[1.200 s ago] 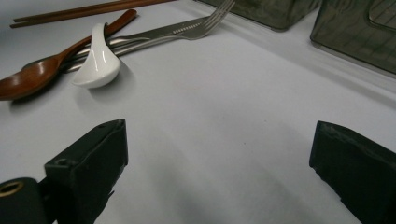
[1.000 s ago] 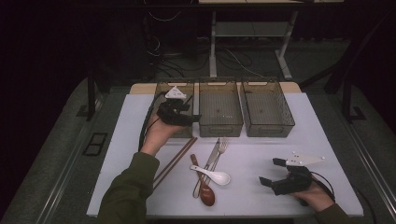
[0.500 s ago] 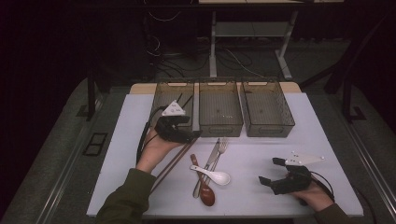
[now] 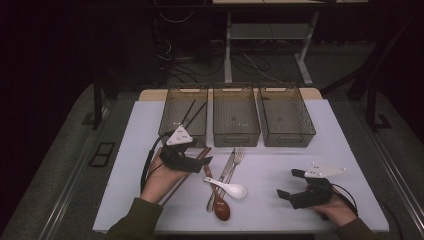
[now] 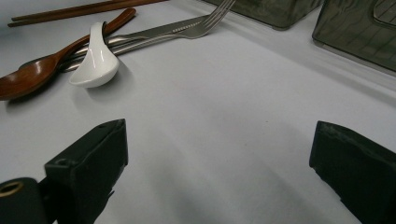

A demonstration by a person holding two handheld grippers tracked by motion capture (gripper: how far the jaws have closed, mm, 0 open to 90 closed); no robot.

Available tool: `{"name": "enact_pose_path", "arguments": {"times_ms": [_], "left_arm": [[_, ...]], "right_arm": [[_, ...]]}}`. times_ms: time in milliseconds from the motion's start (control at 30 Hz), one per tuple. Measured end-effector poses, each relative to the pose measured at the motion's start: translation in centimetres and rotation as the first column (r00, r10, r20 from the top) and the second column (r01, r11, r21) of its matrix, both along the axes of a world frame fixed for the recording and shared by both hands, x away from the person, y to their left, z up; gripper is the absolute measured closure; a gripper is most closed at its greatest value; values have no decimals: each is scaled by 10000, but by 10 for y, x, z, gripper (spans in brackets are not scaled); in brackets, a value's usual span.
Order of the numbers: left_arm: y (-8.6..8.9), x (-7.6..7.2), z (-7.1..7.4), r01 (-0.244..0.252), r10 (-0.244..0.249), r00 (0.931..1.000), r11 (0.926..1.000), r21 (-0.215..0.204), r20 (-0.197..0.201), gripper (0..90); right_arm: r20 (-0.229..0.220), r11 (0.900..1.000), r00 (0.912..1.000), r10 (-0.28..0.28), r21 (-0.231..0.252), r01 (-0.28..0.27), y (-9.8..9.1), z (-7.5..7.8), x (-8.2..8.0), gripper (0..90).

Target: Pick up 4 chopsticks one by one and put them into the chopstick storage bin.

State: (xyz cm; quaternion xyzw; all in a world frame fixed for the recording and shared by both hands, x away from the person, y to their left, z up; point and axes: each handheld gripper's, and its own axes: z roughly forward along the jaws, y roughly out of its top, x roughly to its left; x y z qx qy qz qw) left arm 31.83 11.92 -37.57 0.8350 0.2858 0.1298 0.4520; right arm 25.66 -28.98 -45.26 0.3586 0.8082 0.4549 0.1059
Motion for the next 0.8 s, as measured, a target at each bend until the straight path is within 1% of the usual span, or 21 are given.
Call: {"name": "enact_pose_path", "arguments": {"times_ms": [133, 300, 333, 367, 467, 600, 667, 800], "left_arm": [[4, -7, -5, -13, 12, 10000, 10000, -14, -72, 195], [8, -14, -11, -18, 18, 10000, 10000, -82, -2, 195], [10, -15, -12, 9, -9, 10000, 10000, -25, 36, 195], [11, -17, -13, 16, -16, 10000, 9999, -119, 27, 195], [15, -21, -16, 53, -52, 10000, 9999, -150, 42, 195], [21, -29, -21, -43, 44, 10000, 9999, -158, 69, 195], [25, -32, -24, -120, 121, 9998, 9999, -64, 128, 198], [32, -39, -28, -305, 307, 9992, 9995, -70, 247, 204]], "right_arm": [[0, 10000, 10000, 12, -16, -12, 0, 0, 0, 42], [12, 10000, 10000, 27, -14, -27, 0, 0, 0, 42], [2, 10000, 10000, 23, -17, -23, 0, 0, 0, 42], [-6, 10000, 10000, 18, -18, -18, 0, 0, 0, 42], [3, 10000, 10000, 17, -27, -17, 0, 0, 0, 42], [-1, 10000, 10000, 13, -44, -13, 0, 0, 0, 42], [26, 10000, 10000, 28, -59, -28, 0, -1, 0, 42], [9, 10000, 10000, 15, -46, -15, 0, 0, 0, 42]]}}
